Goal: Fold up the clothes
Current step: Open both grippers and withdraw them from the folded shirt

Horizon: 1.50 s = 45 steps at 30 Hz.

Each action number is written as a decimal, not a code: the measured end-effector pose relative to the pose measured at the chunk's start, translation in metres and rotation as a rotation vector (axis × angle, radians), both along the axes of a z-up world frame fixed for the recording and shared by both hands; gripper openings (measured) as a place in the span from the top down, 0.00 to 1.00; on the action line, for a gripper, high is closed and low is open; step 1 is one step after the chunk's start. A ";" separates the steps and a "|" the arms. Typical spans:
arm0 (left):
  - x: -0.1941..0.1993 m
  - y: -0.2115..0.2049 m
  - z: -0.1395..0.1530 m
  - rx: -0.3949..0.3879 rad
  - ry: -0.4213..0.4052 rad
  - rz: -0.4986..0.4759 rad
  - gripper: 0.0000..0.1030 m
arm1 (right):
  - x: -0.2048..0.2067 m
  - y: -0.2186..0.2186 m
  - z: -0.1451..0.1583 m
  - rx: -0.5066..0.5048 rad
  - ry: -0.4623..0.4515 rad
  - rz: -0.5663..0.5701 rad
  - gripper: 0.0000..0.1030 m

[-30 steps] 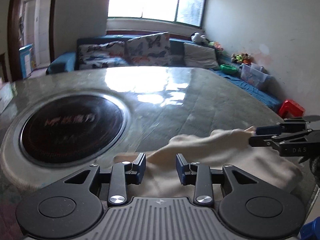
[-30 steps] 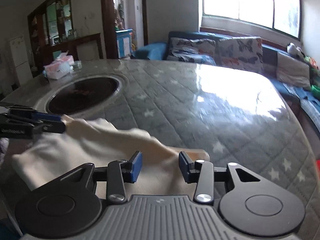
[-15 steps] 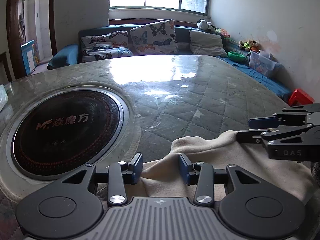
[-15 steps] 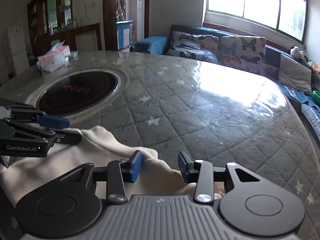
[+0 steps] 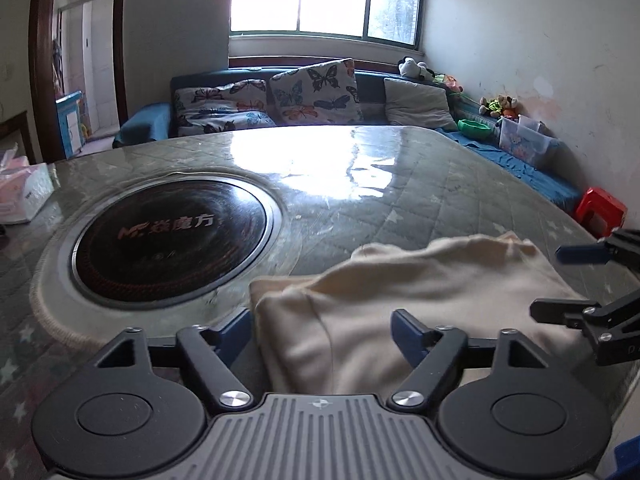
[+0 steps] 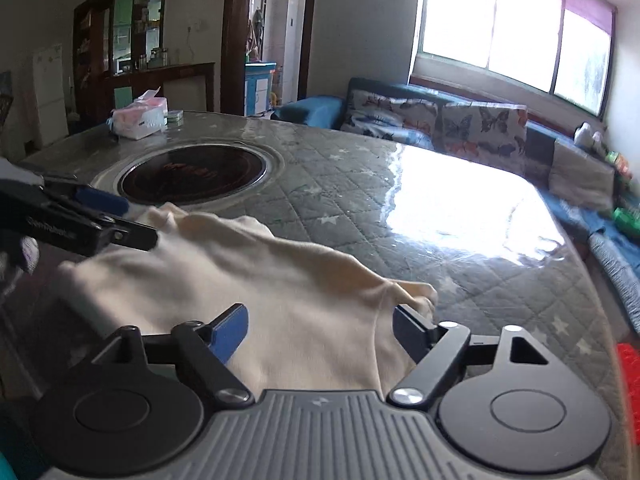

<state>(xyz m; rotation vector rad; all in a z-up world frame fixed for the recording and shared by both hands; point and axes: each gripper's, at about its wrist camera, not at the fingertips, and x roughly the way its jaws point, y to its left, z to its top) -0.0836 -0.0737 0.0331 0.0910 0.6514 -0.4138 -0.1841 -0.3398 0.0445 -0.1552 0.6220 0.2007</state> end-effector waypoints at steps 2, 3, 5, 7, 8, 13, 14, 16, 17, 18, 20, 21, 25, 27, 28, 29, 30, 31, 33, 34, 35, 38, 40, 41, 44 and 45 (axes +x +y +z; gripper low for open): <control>-0.004 0.002 -0.002 0.007 0.002 0.008 0.17 | -0.012 0.003 -0.003 -0.027 -0.026 -0.003 0.14; -0.006 0.003 -0.004 0.010 0.003 0.012 0.17 | -0.017 0.005 -0.005 -0.040 -0.040 -0.006 0.14; -0.011 0.006 -0.006 0.016 0.004 0.020 0.16 | -0.025 0.006 -0.009 -0.053 -0.069 -0.017 0.13; -0.015 0.008 -0.009 0.023 0.006 0.028 0.16 | -0.029 0.004 -0.012 -0.041 -0.078 -0.023 0.10; -0.017 0.009 -0.010 0.026 0.007 0.032 0.16 | -0.031 0.004 -0.014 -0.035 -0.082 -0.026 0.09; -0.022 0.013 -0.014 0.038 0.010 0.048 0.15 | -0.039 0.007 -0.016 -0.047 -0.125 -0.038 0.04; -0.022 0.013 -0.015 0.038 0.010 0.049 0.15 | -0.039 0.009 -0.017 -0.054 -0.128 -0.032 0.03; -0.022 0.012 -0.016 0.040 0.010 0.051 0.15 | -0.039 0.013 -0.021 -0.076 -0.118 -0.016 0.02; -0.022 0.012 -0.016 0.041 0.010 0.051 0.15 | -0.038 0.016 -0.028 -0.100 -0.105 -0.016 0.02; -0.022 0.013 -0.016 0.041 0.010 0.051 0.15 | -0.038 0.016 -0.031 -0.107 -0.099 -0.017 0.02; -0.022 0.014 -0.016 0.041 0.010 0.053 0.15 | -0.042 0.013 -0.027 -0.079 -0.108 -0.025 0.02; -0.022 0.015 -0.015 0.040 0.010 0.054 0.15 | -0.044 0.011 -0.023 -0.065 -0.119 -0.031 0.02; -0.022 0.016 -0.015 0.039 0.012 0.056 0.15 | -0.049 -0.005 -0.009 -0.033 -0.153 -0.098 0.01; -0.022 0.016 -0.016 0.039 0.013 0.056 0.15 | -0.047 -0.014 -0.009 -0.062 -0.157 -0.144 0.00; -0.022 0.016 -0.016 0.039 0.014 0.057 0.15 | -0.047 -0.017 -0.010 -0.071 -0.156 -0.158 0.00; -0.022 0.016 -0.016 0.039 0.014 0.057 0.15 | -0.045 -0.021 -0.014 -0.076 -0.147 -0.176 0.00; -0.021 0.016 -0.016 0.038 0.015 0.057 0.15 | -0.044 -0.025 -0.017 -0.081 -0.138 -0.195 0.00; -0.021 0.016 -0.016 0.038 0.016 0.057 0.15 | -0.043 -0.027 -0.022 -0.081 -0.122 -0.205 0.00; -0.021 0.016 -0.016 0.036 0.020 0.060 0.15 | -0.040 -0.032 -0.030 -0.080 -0.089 -0.225 0.00; -0.020 0.017 -0.016 0.035 0.023 0.061 0.15 | -0.041 -0.032 -0.029 -0.076 -0.091 -0.225 0.00; -0.020 0.017 -0.016 0.033 0.022 0.062 0.15 | -0.041 -0.032 -0.028 -0.071 -0.095 -0.226 0.00; -0.022 0.017 -0.013 0.026 0.013 0.066 0.15 | -0.043 -0.031 -0.020 -0.074 -0.123 -0.228 0.00; -0.022 0.019 -0.014 0.025 0.014 0.069 0.15 | -0.042 -0.033 -0.020 -0.088 -0.122 -0.244 0.00; -0.022 0.020 -0.014 0.025 0.015 0.071 0.15 | -0.042 -0.035 -0.022 -0.096 -0.114 -0.258 0.00; -0.022 0.021 -0.018 0.026 0.027 0.073 0.15 | -0.042 -0.042 -0.031 -0.087 -0.091 -0.277 0.00; -0.021 0.021 -0.018 0.024 0.030 0.074 0.14 | -0.041 -0.040 -0.029 -0.087 -0.096 -0.267 0.00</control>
